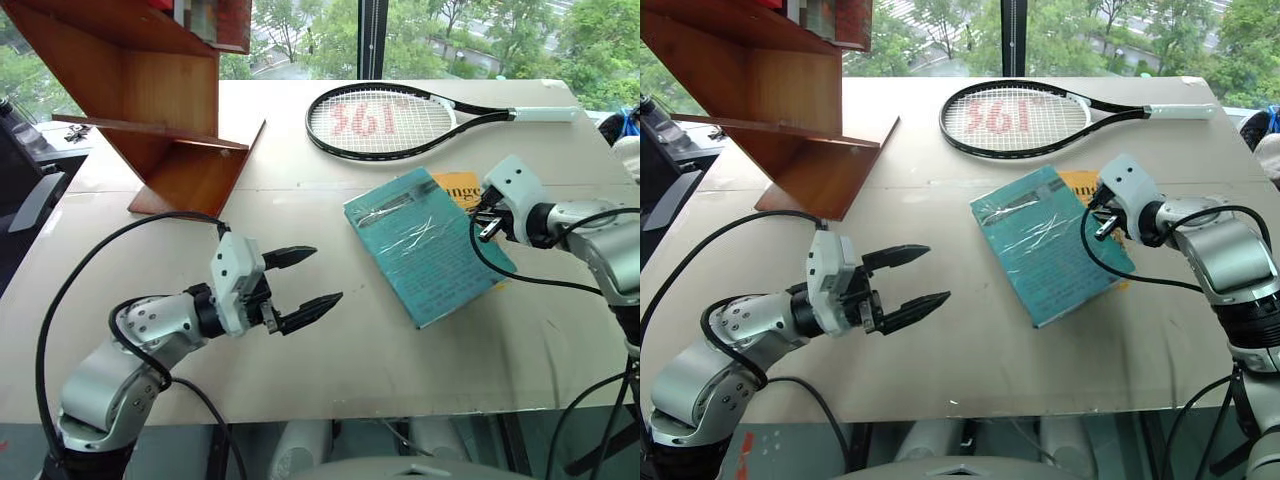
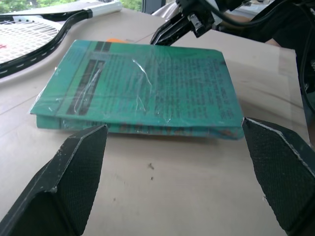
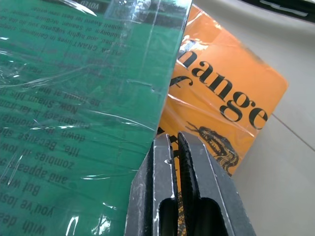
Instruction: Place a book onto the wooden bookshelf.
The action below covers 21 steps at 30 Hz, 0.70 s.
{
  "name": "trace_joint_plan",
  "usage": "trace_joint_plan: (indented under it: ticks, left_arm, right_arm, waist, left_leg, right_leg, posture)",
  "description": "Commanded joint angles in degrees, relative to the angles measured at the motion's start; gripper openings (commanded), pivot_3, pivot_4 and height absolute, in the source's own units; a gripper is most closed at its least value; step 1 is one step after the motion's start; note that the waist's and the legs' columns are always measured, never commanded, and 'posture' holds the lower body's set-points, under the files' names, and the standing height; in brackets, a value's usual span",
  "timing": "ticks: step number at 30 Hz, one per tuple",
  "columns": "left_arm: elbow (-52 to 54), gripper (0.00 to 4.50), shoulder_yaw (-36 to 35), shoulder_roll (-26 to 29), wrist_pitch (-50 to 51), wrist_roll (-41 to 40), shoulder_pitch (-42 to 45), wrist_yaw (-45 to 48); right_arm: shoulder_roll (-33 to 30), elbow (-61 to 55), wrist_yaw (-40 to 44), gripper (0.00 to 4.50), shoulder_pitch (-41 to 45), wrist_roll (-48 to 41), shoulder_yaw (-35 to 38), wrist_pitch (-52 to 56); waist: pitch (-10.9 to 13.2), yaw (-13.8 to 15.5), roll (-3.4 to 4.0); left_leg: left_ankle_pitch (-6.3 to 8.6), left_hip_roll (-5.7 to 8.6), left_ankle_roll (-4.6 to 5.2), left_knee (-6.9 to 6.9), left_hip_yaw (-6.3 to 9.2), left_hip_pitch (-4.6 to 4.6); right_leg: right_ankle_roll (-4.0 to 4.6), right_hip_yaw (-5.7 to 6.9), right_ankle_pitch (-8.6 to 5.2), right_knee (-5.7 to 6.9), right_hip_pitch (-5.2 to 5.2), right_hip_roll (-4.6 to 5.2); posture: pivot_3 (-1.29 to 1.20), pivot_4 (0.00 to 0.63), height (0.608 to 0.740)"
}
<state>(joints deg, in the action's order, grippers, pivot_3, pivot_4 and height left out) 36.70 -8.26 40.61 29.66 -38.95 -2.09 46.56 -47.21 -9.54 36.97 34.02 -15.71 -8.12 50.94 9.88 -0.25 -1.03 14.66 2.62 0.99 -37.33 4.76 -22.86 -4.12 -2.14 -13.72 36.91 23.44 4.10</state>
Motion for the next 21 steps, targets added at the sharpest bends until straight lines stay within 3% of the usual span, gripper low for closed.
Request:
trace_joint_plan:
  ticks: [1, 2, 5, 9, 13, 17, 21]
  left_arm:
    - [0.3, 4.50, -1.5, 0.7, 1.1, -1.5, -0.7, -0.3]
    - [-0.3, 4.50, -2.0, 0.5, 2.5, -2.7, -1.0, -0.7]
    - [-2.6, 4.50, -3.0, -0.5, 7.6, -7.0, -0.7, -3.6]
    - [-6.6, 4.50, -5.0, -2.2, 19.8, -18.5, 2.4, -11.4]
    - [-14.9, 4.50, -5.8, -3.2, 34.3, -35.9, 8.9, -25.0]
    - [-28.7, 4.50, -3.0, -7.5, 39.5, -52.0, 16.1, -42.0]
    - [-38.8, 4.50, 0.2, -16.7, 37.5, -59.2, 23.5, -54.6]
  right_arm:
    - [-2.0, -2.7, 3.8, 0.05, -6.5, -1.7, 11.0, -11.0]
    - [-2.8, -4.0, 7.7, 0.05, -11.1, -3.3, 15.9, -17.1]
    - [-2.7, -7.0, 18.0, 0.87, -23.0, -10.8, 29.7, -24.3]
    - [-2.7, -12.1, 26.4, 2.73, -35.2, -17.8, 40.4, -26.4]
    - [-1.8, -19.2, 30.5, 4.44, -44.8, -23.6, 47.7, -25.2]
    - [-0.5, -24.4, 28.3, 4.44, -50.0, -26.6, 49.0, -23.7]
    - [1.9, -28.1, 24.2, 4.44, -52.2, -28.7, 49.3, -23.3]
  waist:
    - [0.0, 0.0, 0.00]
    - [0.0, 0.3, 0.00]
    - [0.0, 1.2, 0.01]
    - [0.0, 0.7, 0.05]
    - [0.0, 0.2, 0.07]
    - [-0.1, 0.0, 0.02]
    - [-0.2, 0.4, -0.09]
  left_leg:
    - [0.00, 0.00, 0.00, 0.00, 0.00, 0.00]
    - [0.00, 0.00, 0.00, 0.01, -0.01, 0.00]
    - [0.03, 0.00, 0.06, 0.04, 0.05, -0.03]
    - [0.15, -0.05, 0.25, -0.02, 0.04, 0.10]
    - [0.15, -0.09, 0.27, -0.07, 0.06, 0.62]
    - [0.16, -0.09, 0.27, -0.11, 0.09, 1.14]
    - [0.15, 0.03, 0.26, -0.18, 0.15, 1.11]
  right_leg:
    - [0.00, 0.00, 0.00, 0.00, 0.00, 0.00]
    - [0.00, -0.01, 0.00, 0.00, 0.00, 0.00]
    - [-0.01, 0.08, -0.01, -0.06, -0.01, -0.01]
    - [-0.02, 0.05, 0.01, 0.07, -0.09, -0.04]
    - [-0.02, 0.04, -0.01, 0.25, -0.50, -0.09]
    - [-0.04, 0.06, -0.03, 0.25, -1.08, -0.09]
    - [-0.05, 0.07, -0.02, 0.22, -1.12, -0.02]
  posture:
    - [0.00, 0.150, 0.740]
    - [0.00, 0.150, 0.740]
    - [0.00, 0.150, 0.740]
    - [0.00, 0.150, 0.740]
    - [0.00, 0.150, 0.740]
    - [0.00, 0.150, 0.740]
    - [0.00, 0.150, 0.740]
